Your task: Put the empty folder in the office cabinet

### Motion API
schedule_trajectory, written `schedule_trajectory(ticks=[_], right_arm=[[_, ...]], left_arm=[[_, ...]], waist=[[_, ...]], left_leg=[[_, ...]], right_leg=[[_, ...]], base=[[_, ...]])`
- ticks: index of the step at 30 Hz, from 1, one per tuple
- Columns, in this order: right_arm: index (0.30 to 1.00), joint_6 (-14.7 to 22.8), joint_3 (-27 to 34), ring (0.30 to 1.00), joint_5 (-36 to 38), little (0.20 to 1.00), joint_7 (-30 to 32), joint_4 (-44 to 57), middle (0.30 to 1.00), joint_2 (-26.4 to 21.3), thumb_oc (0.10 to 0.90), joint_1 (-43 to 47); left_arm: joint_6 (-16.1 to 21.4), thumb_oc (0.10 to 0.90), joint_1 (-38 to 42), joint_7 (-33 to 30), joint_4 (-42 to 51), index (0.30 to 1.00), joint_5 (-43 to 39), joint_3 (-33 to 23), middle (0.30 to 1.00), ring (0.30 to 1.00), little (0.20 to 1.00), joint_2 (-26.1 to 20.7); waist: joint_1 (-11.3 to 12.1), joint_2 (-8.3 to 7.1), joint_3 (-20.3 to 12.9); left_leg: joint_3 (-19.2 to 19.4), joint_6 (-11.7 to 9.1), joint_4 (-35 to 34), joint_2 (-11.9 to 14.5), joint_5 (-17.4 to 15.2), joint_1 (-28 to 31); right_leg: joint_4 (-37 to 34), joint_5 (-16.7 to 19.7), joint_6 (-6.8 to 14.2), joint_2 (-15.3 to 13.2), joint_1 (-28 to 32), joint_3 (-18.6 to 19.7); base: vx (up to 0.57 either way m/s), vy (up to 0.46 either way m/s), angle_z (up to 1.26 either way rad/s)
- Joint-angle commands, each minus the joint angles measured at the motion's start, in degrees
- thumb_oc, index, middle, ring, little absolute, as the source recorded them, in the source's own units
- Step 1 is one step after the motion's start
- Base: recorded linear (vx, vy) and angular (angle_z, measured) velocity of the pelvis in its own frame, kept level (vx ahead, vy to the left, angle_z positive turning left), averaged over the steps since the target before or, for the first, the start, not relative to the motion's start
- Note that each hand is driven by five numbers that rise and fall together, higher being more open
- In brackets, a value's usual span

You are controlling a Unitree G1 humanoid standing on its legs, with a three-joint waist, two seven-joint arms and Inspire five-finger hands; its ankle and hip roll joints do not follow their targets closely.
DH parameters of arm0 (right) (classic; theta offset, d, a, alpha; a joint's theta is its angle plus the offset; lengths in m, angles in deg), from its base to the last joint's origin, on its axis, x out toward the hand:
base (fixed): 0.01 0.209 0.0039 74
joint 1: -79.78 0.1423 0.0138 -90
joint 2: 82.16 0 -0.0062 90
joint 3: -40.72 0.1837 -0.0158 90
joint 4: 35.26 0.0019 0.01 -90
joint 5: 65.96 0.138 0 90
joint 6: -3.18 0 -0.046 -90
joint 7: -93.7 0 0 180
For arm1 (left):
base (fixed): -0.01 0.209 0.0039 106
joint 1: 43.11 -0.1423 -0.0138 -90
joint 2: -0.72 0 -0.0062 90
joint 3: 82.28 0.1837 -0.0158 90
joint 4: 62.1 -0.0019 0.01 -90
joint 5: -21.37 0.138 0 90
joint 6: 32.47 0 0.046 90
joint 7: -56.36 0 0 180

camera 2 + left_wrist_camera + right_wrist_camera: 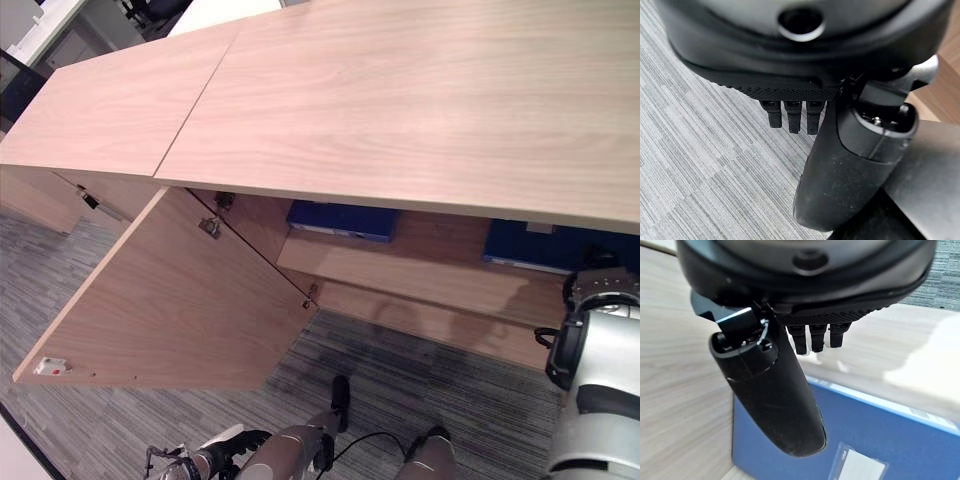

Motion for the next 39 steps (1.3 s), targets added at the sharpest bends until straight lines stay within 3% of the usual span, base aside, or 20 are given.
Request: schedule_trajectory(ticks=[1,7,10,13,15,18,22,25,26,27,30,31,34,39], right_arm=[[0.900,2.3,-0.8,0.900,-2.2,0.900,-0.6,3.4,0.900,-3.2,0.800,2.6],[0.900,5.4,-6.2,0.900,-9.2,0.900,-3.5,13.6,0.900,4.0,0.800,0.5],[0.900,12.2,-3.4,0.900,-9.1,0.900,-3.0,23.0,0.900,12.1,0.800,-6.8],[0.900,20.2,1.5,0.900,-11.1,0.900,-2.9,40.1,0.900,23.1,0.800,-21.1],[0.900,22.9,2.3,0.900,-14.0,0.900,-2.8,50.1,0.900,27.9,0.800,-29.0],[0.900,24.6,1.1,0.900,-18.8,0.900,-4.1,62.5,0.900,33.8,0.800,-40.7],[0.900,24.7,-0.9,0.900,-21.5,0.900,-7.8,72.5,0.900,38.0,0.800,-51.5],[0.900,23.4,-3.3,0.900,-23.9,0.900,-11.1,75.5,0.900,37.2,0.800,-55.9],[0.731,23.3,-3.4,0.731,-24.1,0.731,-11.0,75.7,0.731,37.3,0.687,-56.1],[0.300,22.3,-3.3,0.300,-29.4,0.300,-11.1,76.6,0.300,35.4,0.400,-58.2],[0.300,19.2,-4.7,0.300,-44.2,0.300,-8.5,74.5,0.300,29.6,0.400,-57.4],[0.300,19.1,-4.7,0.300,-44.3,0.300,-8.5,74.5,0.300,29.6,0.400,-57.4],[0.300,15.9,-4.7,0.300,-55.6,0.300,-6.0,70.2,0.300,23.8,0.400,-55.0],[0.300,13.6,-7.2,0.300,-63.3,0.300,-5.4,65.8,0.300,17.6,0.400,-50.3]], left_arm=[[1.2,0.800,1.7,0.9,-0.6,0.900,-2.2,0.0,0.900,0.900,0.900,0.8],[1.4,0.800,2.3,0.6,-1.7,0.900,-2.9,-2.1,0.900,0.900,0.900,2.5],[1.1,0.800,3.4,-0.2,-3.8,0.900,-3.0,-3.6,0.900,0.900,0.900,4.9],[0.7,0.800,3.6,-1.1,-7.3,0.900,-2.4,-6.0,0.900,0.900,0.900,7.4],[0.5,0.800,3.5,-1.4,-8.8,0.900,-1.5,-7.0,0.900,0.900,0.900,8.1],[0.0,0.800,3.2,-2.4,-12.1,0.900,-1.0,-9.3,0.900,0.900,0.900,9.6],[-0.4,0.800,3.3,-3.5,-15.0,0.900,-1.4,-12.5,0.900,0.900,0.900,11.1],[-0.5,0.800,3.4,-4.0,-16.7,0.900,-1.9,-14.7,0.900,0.900,0.900,11.5],[-0.4,0.800,3.3,-4.0,-16.8,0.900,-1.9,-14.7,0.900,0.900,0.900,11.5],[-0.1,0.800,2.9,-3.8,-16.8,0.900,-1.6,-15.3,0.900,0.900,0.900,11.4],[0.4,0.800,3.3,-3.6,-16.9,0.900,-1.7,-16.4,0.900,0.900,0.900,11.0],[0.4,0.800,3.3,-3.6,-16.9,0.900,-1.7,-16.4,0.900,0.900,0.900,11.0],[0.8,0.800,3.7,-3.5,-16.9,0.900,-2.0,-16.7,0.900,0.900,0.900,10.7],[1.2,0.800,3.5,-2.6,-16.4,0.900,0.1,-14.9,0.900,0.900,0.900,9.6]], waist=[[0.9,-0.74,0.1],[0.1,-1.42,0.4],[-1.7,-2.10,0.8],[-4.6,-3.61,0.7],[-6.0,-4.47,0.2],[-8.3,-6.01,-0.5],[-11.2,-7.77,-1.5],[-12.8,-8.87,-2.1],[-12.8,-8.84,-2.1],[-13.5,-9.28,-2.6],[-13.6,-9.97,-3.1],[-13.6,-9.96,-3.1],[-12.8,-10.36,-3.0],[-11.3,-10.56,-1.7]], left_leg=[[-0.8,-5.0,5.4,2.7,-13.8,5.3],[-0.3,-5.0,3.3,3.0,-12.7,7.0],[-0.1,-4.9,2.0,3.2,-12.4,8.1],[0.6,-4.8,0.1,3.2,-12.2,10.2],[0.9,-4.8,-0.7,3.3,-12.2,11.6],[1.6,-4.9,-1.0,3.5,-12.4,13.6],[2.8,-5.2,-1.2,3.9,-12.8,15.9],[4.1,-5.4,-1.5,4.4,-13.0,17.4],[4.2,-5.4,-1.5,4.4,-13.0,17.5],[4.7,-5.5,-1.5,4.7,-13.2,18.1],[5.2,-5.5,-1.5,5.1,-13.3,18.9],[5.2,-5.5,-1.5,5.1,-13.3,18.9],[4.8,-5.4,-1.5,5.2,-13.2,18.5],[4.1,-5.4,-1.5,5.3,-12.8,17.5]], right_leg=[[-11.8,-1.7,4.6,2.2,6.6,3.5],[-14.2,-0.6,4.5,3.1,8.3,3.7],[-15.9,0.1,4.1,4.3,9.4,4.2],[-19.0,1.5,3.9,5.5,11.6,4.4],[-20.4,2.1,3.8,6.0,12.9,4.5],[-22.3,3.0,3.6,6.4,15.1,4.5],[-23.6,3.8,3.5,6.8,17.1,5.2],[-24.3,4.5,3.6,7.3,17.9,6.1],[-24.4,4.5,3.7,7.4,18.0,6.2],[-25.0,4.7,3.7,7.5,18.5,6.4],[-25.9,5.2,3.8,7.7,19.2,6.5],[-25.9,5.2,3.8,7.7,19.3,6.5],[-26.4,5.4,3.8,7.7,19.1,6.2],[-25.9,5.4,3.6,7.6,18.0,6.1]], base=[[0.03,0.005,-0.05],[0.00,-0.009,-0.08],[0.02,-0.019,-0.10],[0.07,-0.043,-0.09],[0.08,-0.024,-0.11],[0.07,0.002,-0.11],[0.09,0.008,-0.10],[0.05,0.003,-0.36],[0.05,-0.011,-0.39],[0.06,-0.025,-0.32],[0.03,-0.029,-0.18],[0.00,-0.030,-0.06],[-0.01,-0.012,0.00],[-0.06,-0.017,0.01]])
